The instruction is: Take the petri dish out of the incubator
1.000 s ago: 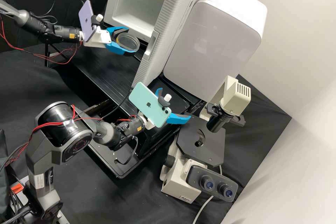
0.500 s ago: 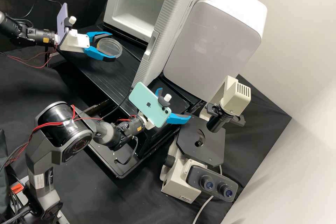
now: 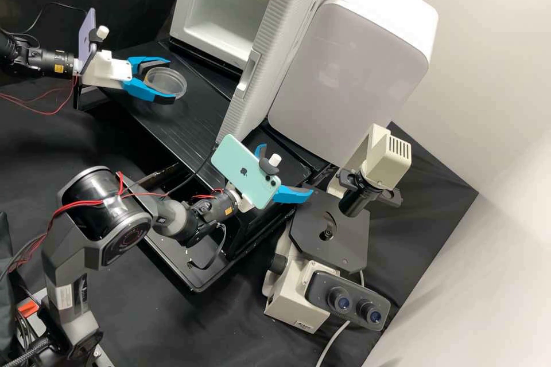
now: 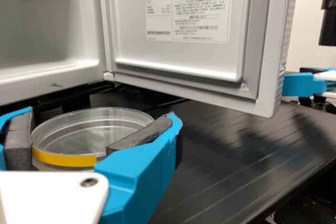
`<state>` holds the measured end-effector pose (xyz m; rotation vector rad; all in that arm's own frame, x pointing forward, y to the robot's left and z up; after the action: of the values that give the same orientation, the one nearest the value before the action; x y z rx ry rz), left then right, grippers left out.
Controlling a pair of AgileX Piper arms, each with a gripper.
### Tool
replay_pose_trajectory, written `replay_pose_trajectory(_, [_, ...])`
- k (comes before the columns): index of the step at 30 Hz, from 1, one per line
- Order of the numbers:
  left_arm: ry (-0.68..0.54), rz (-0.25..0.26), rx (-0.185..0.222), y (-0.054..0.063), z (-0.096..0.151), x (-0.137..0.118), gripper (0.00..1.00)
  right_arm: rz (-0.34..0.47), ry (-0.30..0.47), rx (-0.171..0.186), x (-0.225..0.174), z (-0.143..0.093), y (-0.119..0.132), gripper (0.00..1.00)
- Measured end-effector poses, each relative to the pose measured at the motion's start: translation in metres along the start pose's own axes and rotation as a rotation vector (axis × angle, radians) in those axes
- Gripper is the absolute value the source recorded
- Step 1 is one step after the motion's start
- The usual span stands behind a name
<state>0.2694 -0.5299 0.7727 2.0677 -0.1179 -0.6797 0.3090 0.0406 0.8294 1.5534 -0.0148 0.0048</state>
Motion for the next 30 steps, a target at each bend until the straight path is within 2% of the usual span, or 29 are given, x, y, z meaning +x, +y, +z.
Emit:
replay_pose_trajectory(4, [-0.001,-0.015,0.004,-0.005,0.000,0.001,0.00,0.000,0.000,0.000,0.000,0.000,0.000,1.00])
replay_pose_trajectory(11, [0.011,-0.074,0.040,-0.025,-0.005,0.016,0.00,0.000,0.000,0.000,0.000,0.000,0.000,1.00])
replay_pose_trajectory(18, [0.030,-0.070,0.013,-0.029,-0.008,0.028,0.00,0.000,0.000,0.000,0.000,0.000,0.000,1.00])
replay_pose_trajectory(27, [0.025,-0.072,0.003,-0.033,-0.009,0.035,0.00,0.000,0.000,0.000,0.000,0.000,0.000,1.00])
replay_pose_trajectory(28, [0.026,-0.073,0.002,-0.034,-0.009,0.035,1.00,0.000,0.000,0.000,0.000,0.000,0.000,1.00])
replay_pose_trajectory(30, [0.025,-0.072,-0.013,-0.034,-0.008,0.035,1.00,0.000,0.000,0.000,0.000,0.000,0.000,1.00])
